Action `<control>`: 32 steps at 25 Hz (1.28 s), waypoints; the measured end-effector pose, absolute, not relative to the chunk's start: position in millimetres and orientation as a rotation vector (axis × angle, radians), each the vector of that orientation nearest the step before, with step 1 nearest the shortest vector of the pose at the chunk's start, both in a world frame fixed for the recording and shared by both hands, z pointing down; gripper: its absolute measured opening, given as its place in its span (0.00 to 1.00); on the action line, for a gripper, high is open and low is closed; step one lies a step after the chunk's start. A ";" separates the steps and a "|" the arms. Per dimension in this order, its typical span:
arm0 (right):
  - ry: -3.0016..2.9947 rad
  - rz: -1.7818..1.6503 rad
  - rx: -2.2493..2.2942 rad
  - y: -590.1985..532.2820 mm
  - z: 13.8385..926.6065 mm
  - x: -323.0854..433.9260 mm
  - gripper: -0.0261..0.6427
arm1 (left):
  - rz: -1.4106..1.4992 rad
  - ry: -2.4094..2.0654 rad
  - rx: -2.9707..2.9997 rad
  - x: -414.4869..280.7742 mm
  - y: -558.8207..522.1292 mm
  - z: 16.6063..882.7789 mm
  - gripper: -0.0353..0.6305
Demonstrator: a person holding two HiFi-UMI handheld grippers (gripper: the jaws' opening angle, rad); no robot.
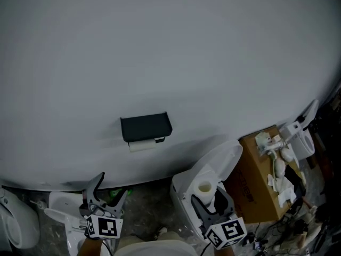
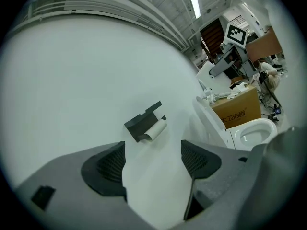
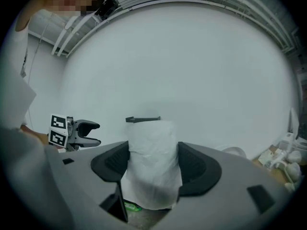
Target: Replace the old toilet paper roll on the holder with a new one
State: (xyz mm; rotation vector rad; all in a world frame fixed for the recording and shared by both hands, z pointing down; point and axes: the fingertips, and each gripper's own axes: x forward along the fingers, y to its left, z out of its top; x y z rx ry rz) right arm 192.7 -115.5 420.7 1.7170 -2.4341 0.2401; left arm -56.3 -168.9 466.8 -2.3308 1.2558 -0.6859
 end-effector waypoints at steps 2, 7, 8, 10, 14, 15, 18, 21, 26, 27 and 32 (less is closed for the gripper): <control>-2.431 0.262 1.723 -118.0 425.5 198.4 0.49 | -0.705 1.236 -2.309 -48.6 -178.5 466.0 0.58; -2.442 0.263 1.707 -124.6 429.0 202.8 0.49 | -0.791 1.160 -2.224 -31.1 -200.8 467.6 0.58; -2.445 0.262 1.705 -125.7 428.8 203.5 0.49 | -0.816 1.137 -2.202 -26.8 -204.1 469.3 0.58; -2.449 0.258 1.700 -128.4 428.8 204.9 0.49 | -0.858 1.093 -2.166 -17.6 -211.2 474.1 0.58; -2.454 0.264 1.691 -131.3 430.6 206.7 0.49 | -0.925 1.021 -2.110 -0.8 -225.3 486.8 0.58; -2.455 0.265 1.688 -131.3 431.2 207.1 0.49 | -0.937 1.007 -2.097 2.7 -228.7 489.4 0.58; -2.452 0.269 1.685 -131.8 433.0 210.6 0.49 | -0.978 0.975 -2.055 12.4 -240.5 495.1 0.58; -2.451 0.271 1.684 -131.9 435.0 215.2 0.49 | -1.012 0.946 -2.008 21.7 -252.7 496.7 0.58; -2.453 0.274 1.686 -131.9 435.6 221.0 0.49 | -1.064 0.910 -1.932 33.1 -269.7 496.7 0.57; -2.452 0.277 1.689 -132.3 436.2 221.9 0.49 | -1.076 0.905 -1.922 34.2 -272.7 497.9 0.55; -2.453 0.287 1.689 -135.1 438.2 226.1 0.49 | -1.128 0.911 -1.899 39.9 -284.9 502.9 0.54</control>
